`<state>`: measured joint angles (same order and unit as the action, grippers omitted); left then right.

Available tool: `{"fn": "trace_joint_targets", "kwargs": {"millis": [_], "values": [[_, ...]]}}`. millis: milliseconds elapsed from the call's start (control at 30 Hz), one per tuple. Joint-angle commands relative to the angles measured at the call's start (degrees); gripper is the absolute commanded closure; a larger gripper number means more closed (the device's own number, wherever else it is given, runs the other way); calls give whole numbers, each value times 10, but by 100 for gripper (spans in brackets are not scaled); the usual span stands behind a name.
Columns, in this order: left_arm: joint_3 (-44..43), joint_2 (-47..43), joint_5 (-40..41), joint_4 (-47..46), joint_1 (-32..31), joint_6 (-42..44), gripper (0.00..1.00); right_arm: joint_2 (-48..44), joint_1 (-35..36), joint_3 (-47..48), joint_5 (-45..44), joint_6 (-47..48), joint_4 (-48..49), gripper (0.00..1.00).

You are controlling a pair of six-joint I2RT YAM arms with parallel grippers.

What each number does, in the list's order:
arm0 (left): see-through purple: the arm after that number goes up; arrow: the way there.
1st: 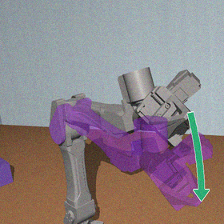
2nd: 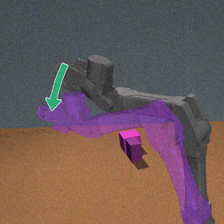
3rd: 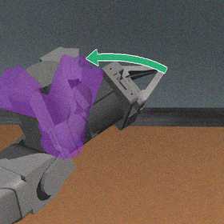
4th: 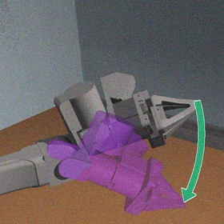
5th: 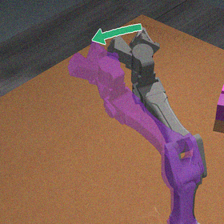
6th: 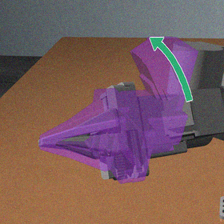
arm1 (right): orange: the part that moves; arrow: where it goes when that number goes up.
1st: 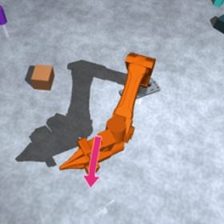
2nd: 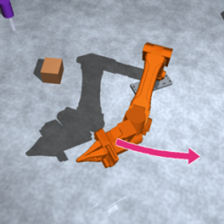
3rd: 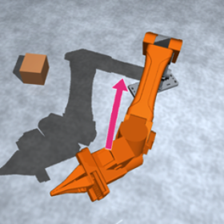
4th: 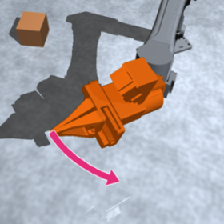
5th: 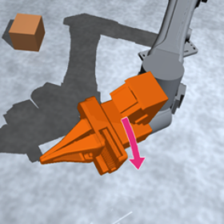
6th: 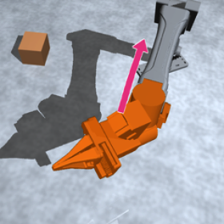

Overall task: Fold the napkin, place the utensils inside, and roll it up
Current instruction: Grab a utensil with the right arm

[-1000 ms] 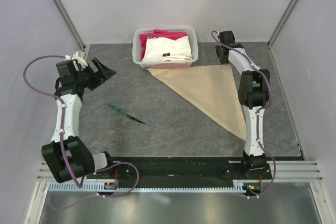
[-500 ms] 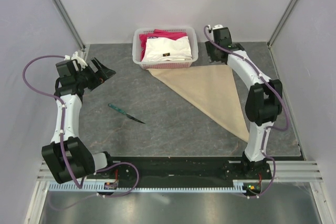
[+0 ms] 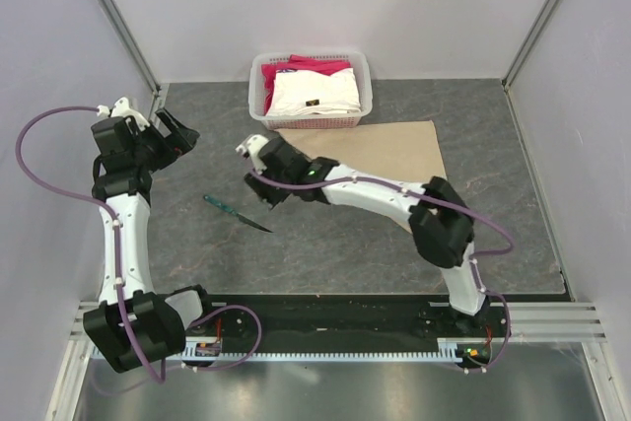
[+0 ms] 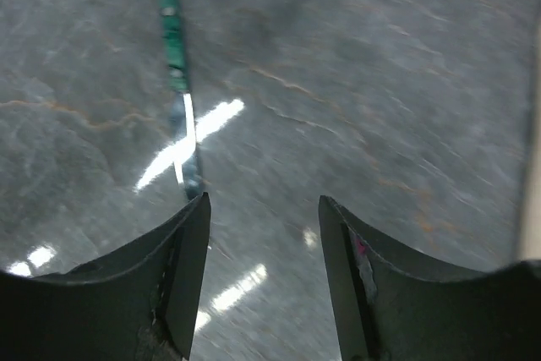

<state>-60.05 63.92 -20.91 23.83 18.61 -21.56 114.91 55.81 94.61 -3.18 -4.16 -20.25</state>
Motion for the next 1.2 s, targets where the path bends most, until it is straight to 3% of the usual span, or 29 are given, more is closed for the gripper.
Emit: {"fn": "trace_joint_targets", "kwargs": {"millis": [0,267,833,1033,1167], "values": [[-21,-14,31,3,8,27,1,72,40,81,19,-6,40,39],[-22,-16,11,2,12,20,1,180,78,160,25,54,61,41],[-18,-15,-30,-9,13,8,1,278,90,246,-15,101,82,49],[-18,-16,-39,-11,13,6,1,288,89,240,-20,103,71,57],[-18,-18,-40,-11,13,6,1,289,89,226,-24,102,57,69]]}}
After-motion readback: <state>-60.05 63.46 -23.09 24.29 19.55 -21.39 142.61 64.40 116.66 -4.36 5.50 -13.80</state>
